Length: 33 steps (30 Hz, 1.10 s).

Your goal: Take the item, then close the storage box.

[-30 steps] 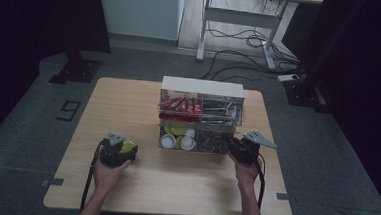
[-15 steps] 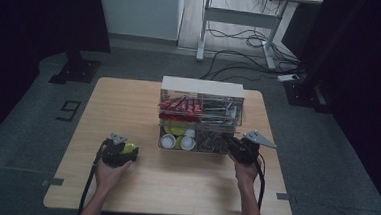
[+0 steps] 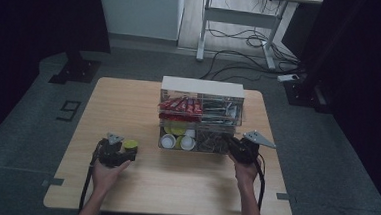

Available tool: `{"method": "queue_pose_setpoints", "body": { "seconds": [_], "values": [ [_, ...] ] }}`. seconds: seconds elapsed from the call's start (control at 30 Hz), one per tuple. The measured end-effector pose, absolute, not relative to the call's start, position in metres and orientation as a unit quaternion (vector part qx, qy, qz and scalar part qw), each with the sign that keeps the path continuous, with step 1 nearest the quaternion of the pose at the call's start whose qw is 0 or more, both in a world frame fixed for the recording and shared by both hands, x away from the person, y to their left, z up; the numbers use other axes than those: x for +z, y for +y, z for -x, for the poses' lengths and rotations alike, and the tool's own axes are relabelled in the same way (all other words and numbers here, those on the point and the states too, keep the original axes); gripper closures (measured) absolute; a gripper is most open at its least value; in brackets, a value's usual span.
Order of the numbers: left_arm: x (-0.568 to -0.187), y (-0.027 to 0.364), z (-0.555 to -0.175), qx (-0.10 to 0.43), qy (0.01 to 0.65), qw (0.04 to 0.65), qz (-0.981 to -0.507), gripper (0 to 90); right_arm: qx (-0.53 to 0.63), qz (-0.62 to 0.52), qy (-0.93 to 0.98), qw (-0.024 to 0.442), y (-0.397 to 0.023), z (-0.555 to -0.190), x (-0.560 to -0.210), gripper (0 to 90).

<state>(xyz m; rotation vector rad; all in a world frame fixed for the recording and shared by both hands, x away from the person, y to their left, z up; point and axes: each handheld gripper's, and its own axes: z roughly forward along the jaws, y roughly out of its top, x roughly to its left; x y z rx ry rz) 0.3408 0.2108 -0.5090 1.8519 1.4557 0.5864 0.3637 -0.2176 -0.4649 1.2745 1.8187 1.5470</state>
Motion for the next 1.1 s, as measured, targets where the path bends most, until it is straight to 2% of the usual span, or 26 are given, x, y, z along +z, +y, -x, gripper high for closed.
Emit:
{"method": "queue_pose_setpoints", "body": {
  "seconds": [0.27, 0.63, 1.1],
  "values": [
    [-0.498, 0.215, -0.319, 0.224, 0.548, 0.384, -0.709, 28.1, 0.557, -0.460, 0.657, 0.217, -0.217, -0.364, -0.465, 88.5],
    [-0.496, 0.220, -0.293, 0.220, 0.541, 0.401, -0.706, 29.1, 0.555, -0.460, 0.657, 0.218, -0.217, -0.362, -0.465, 88.5],
    [-0.494, 0.225, -0.286, 0.205, 0.541, 0.411, -0.705, 29.3, 0.553, -0.459, 0.660, 0.219, -0.218, -0.356, -0.465, 88.5]
  ]
}}
